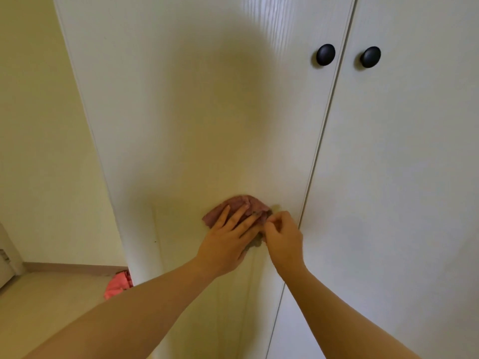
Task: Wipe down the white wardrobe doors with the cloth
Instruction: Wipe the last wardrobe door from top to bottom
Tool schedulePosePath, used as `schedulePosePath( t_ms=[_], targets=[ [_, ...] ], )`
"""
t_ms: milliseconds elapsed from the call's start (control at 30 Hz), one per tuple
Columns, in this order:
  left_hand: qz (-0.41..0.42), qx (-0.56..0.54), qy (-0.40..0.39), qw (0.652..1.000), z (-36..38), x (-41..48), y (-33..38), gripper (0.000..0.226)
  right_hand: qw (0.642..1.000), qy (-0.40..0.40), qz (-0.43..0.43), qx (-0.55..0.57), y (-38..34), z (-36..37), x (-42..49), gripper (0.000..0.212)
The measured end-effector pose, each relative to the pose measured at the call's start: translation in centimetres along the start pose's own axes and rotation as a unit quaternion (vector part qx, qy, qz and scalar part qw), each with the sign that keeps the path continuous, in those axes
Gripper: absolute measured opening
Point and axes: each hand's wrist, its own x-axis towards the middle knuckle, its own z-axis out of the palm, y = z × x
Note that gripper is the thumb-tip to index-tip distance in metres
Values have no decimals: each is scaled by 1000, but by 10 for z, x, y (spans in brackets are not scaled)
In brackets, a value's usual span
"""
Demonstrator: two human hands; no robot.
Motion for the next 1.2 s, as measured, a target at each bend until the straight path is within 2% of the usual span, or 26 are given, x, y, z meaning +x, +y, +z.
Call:
schedulePosePath(
  t_ms=[67, 200, 267, 333, 433, 533, 633, 733, 933, 1033, 1200],
  targets=[
    [6, -31, 14, 999, -2, -4, -5, 52, 998, -49, 15, 44, -6, 13, -1, 15],
    [15, -99, 38, 994, -14, -7, -26, 52, 988, -87, 65, 111, -13, 30, 10, 15],
    [14, -151, 62, 987, -19, -5, -27, 44, 985, -99, 80, 112, -11, 30, 16, 15],
    [14, -150, 96, 984, -21, -7, -27, 31, 989, -95, 64, 91, -9, 26, 21, 11],
    [-33, -60, 116, 991, -23, -11, -32, 35, 997, -35, 26, 67, -8, 18, 25, 6],
    [-90, 11, 85, 992, -21, -12, -29, 51, 993, 60, 45, 88, -10, 32, 22, 24],
    [-111, 29, 57, 992, -14, -11, -19, 58, 993, 86, 46, 67, -7, 51, 20, 36],
    [-110, 36, 72, 991, -6, -12, -18, 62, 991, 120, 20, 48, -2, 47, 28, 20],
    [-105, 38, 115, 987, -2, 0, -24, 63, 969, 235, -76, 12, 0, 14, 46, 15],
    [-112, 39, 109, 987, 5, 4, -19, 63, 976, 193, -97, -3, 12, 16, 43, 12],
    [-83, 55, 89, 991, 15, -8, -20, 59, 989, 127, 31, -65, 56, 36, 19, 13]
  ],
)
